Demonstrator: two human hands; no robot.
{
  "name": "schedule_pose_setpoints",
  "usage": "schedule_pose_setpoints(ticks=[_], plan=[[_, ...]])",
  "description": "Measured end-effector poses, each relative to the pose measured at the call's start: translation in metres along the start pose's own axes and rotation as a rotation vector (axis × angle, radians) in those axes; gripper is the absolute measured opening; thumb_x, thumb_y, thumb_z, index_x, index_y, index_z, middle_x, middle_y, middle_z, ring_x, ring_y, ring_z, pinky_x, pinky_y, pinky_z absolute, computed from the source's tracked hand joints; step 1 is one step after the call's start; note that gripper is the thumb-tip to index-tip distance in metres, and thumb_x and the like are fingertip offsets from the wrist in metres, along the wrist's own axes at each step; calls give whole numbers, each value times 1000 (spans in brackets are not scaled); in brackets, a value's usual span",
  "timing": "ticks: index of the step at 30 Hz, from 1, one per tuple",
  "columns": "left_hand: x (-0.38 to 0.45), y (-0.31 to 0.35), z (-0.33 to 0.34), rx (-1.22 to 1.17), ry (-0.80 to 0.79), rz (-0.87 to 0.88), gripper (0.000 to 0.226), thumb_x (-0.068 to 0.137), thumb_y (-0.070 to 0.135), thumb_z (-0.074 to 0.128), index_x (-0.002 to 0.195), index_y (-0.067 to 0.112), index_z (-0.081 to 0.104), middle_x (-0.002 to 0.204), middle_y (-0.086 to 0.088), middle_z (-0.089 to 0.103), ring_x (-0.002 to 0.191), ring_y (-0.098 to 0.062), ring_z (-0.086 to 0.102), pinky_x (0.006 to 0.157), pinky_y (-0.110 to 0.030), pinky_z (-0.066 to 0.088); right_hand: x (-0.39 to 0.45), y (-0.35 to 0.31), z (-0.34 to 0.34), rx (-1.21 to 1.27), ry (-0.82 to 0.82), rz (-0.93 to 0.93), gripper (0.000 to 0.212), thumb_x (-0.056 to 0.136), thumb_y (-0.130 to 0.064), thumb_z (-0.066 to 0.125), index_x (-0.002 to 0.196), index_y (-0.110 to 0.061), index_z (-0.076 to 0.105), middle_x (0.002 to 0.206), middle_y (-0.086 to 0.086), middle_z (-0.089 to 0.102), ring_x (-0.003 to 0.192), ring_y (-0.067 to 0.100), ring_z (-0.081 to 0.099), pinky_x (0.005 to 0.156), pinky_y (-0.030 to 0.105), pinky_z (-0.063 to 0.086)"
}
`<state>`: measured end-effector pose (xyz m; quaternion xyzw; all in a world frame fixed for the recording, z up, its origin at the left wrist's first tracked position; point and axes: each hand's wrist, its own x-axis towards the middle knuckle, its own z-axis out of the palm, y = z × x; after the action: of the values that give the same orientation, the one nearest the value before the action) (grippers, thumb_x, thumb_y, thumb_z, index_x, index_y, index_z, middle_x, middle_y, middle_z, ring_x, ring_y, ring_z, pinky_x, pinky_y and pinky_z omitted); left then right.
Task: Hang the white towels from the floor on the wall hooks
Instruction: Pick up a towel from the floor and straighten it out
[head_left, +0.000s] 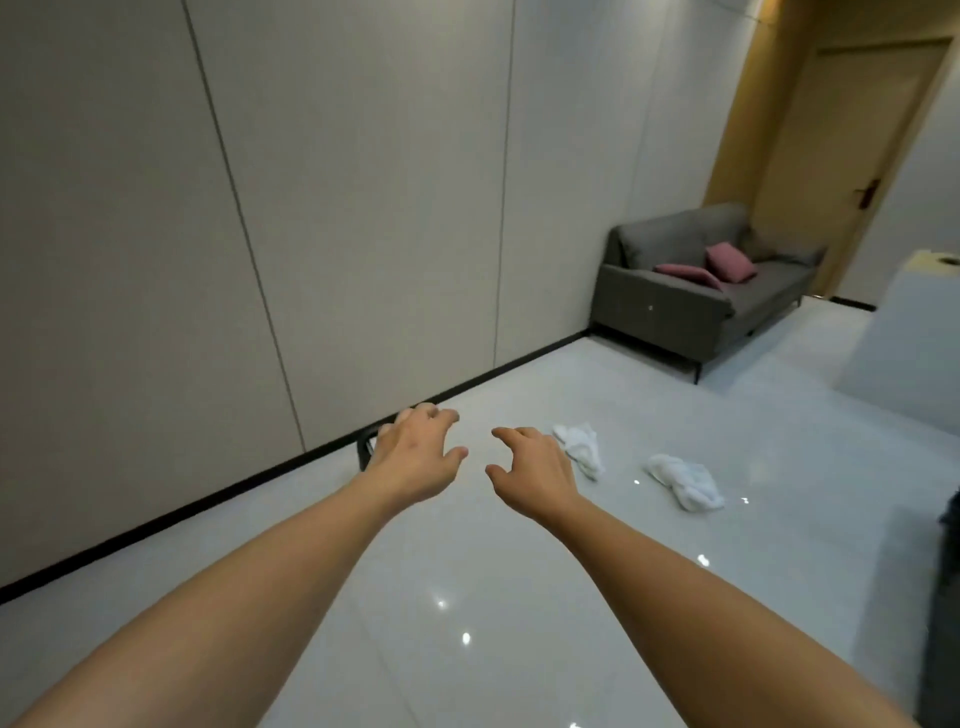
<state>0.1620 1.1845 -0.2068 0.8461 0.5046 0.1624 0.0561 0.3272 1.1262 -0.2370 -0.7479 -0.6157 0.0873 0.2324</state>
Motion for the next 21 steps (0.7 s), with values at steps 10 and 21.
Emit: schedule_pose_setpoints(ticks=[10, 21], plan=[[145, 143, 118, -51, -174, 401, 49, 91, 49, 50, 135, 31, 42, 139, 0, 45, 125, -22, 43, 101, -41, 37, 34, 179, -43, -37, 115, 393, 47, 84, -37, 58, 130, -27, 54, 130, 1, 58, 117, 22, 54, 92, 36, 46], [357, 175, 188, -104, -309, 547, 52, 91, 47, 51, 139, 28, 41, 141, -2, 43, 127, -24, 41, 101, -43, 37, 204, 270, -70, -74, 155, 629, 45, 85, -32, 54, 129, -26, 54, 118, 2, 59, 113, 27, 54, 92, 39, 47]])
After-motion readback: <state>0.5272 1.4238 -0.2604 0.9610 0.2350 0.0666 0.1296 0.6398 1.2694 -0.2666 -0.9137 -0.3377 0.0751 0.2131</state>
